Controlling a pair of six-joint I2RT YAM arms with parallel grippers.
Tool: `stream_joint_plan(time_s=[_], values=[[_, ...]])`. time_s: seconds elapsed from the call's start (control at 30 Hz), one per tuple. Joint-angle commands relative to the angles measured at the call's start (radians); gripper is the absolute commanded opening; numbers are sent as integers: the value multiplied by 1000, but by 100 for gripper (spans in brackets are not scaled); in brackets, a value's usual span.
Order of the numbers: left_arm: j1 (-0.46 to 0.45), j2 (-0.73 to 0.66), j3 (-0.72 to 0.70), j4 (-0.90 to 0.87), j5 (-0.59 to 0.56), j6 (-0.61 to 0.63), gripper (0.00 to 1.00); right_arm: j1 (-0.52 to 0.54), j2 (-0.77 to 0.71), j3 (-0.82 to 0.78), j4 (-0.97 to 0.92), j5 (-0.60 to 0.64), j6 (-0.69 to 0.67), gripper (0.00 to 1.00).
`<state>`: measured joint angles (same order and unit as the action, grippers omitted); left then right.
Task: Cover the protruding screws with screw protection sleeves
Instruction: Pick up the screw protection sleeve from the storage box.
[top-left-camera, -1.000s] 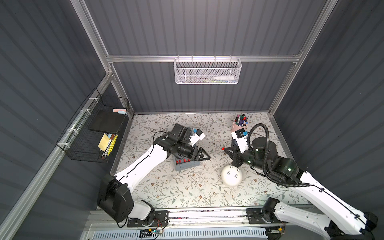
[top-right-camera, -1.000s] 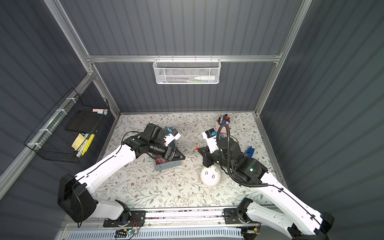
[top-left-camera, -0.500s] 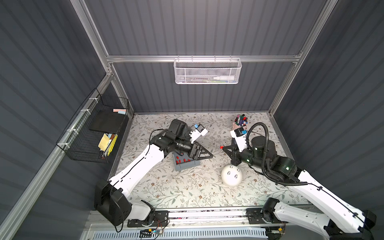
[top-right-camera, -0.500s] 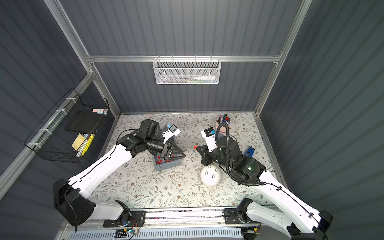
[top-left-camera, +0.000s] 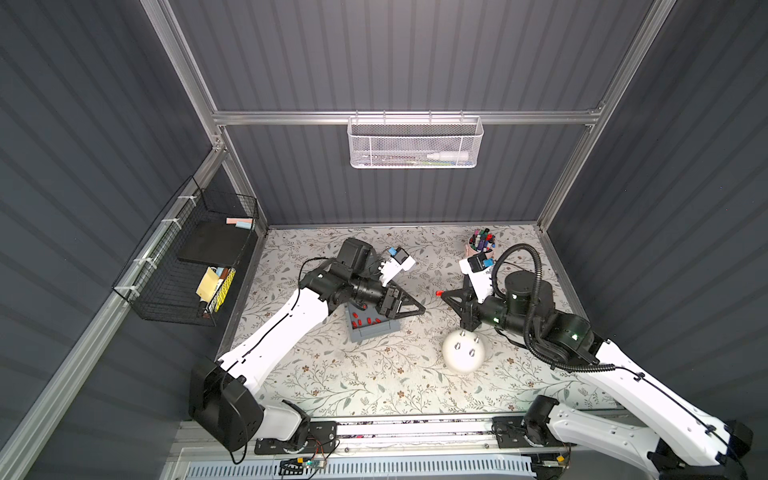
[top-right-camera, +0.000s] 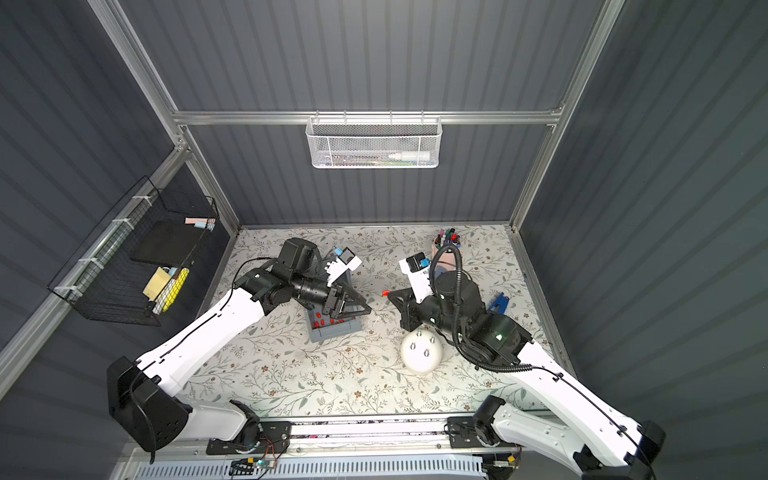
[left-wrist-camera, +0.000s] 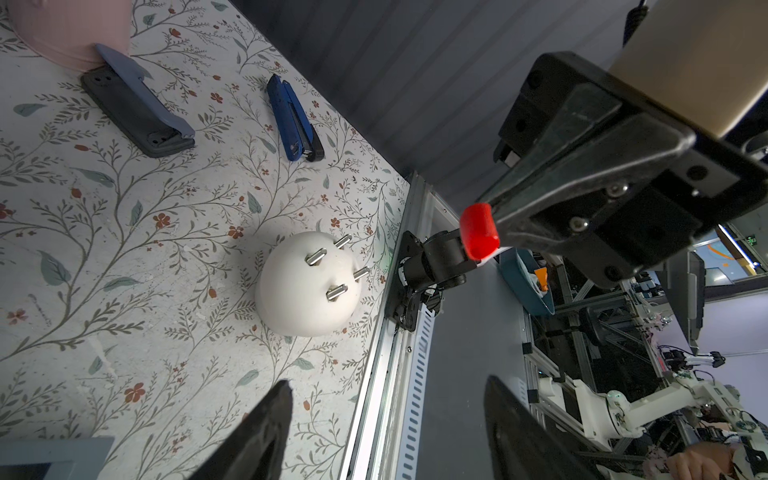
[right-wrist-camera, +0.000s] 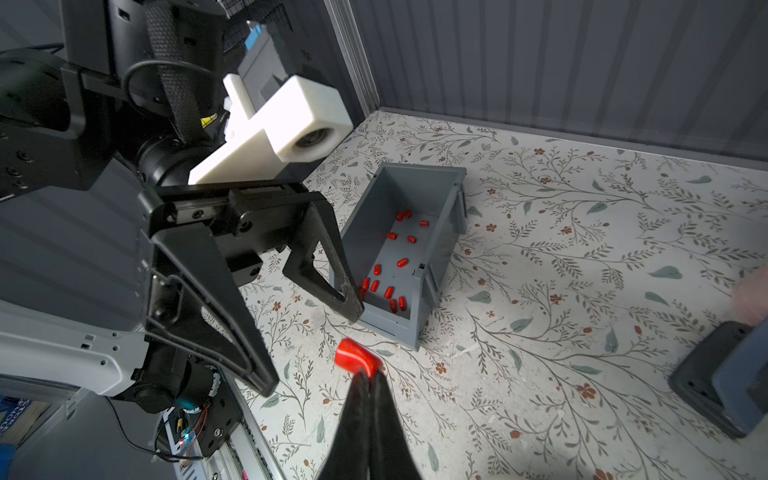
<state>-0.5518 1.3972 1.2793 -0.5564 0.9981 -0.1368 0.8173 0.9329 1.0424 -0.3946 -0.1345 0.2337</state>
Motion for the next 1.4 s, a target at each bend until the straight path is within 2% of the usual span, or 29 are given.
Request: stream_joint_plan(time_s=[0.0, 0.23, 0.6, 0.8, 0.97, 1.17, 1.33, 1.37], values=[[-8, -15, 16, -4, 6, 13, 68, 12, -14, 8, 38, -27, -19, 0], [-8, -51, -45, 32, 14, -1, 61, 34, -22, 8, 45, -7, -11, 0], [-10, -84, -69, 93, 20, -70, 59, 58, -1, 7, 74, -21, -25, 0], [-10, -86, -49, 143, 45, -112, 55, 78, 34, 25, 55, -12, -30, 0], [-10, -102, -57, 147, 52, -111, 48, 85, 45, 24, 52, 7, -22, 0], [-10, -91, -68, 212, 58, -168, 34, 92, 56, 28, 34, 12, -20, 0], [-11, -79, -67, 240, 63, -191, 32, 94, 72, 38, 21, 11, -22, 0], [-11, -76, -66, 242, 63, -192, 27, 95, 76, 41, 15, 10, -22, 0]])
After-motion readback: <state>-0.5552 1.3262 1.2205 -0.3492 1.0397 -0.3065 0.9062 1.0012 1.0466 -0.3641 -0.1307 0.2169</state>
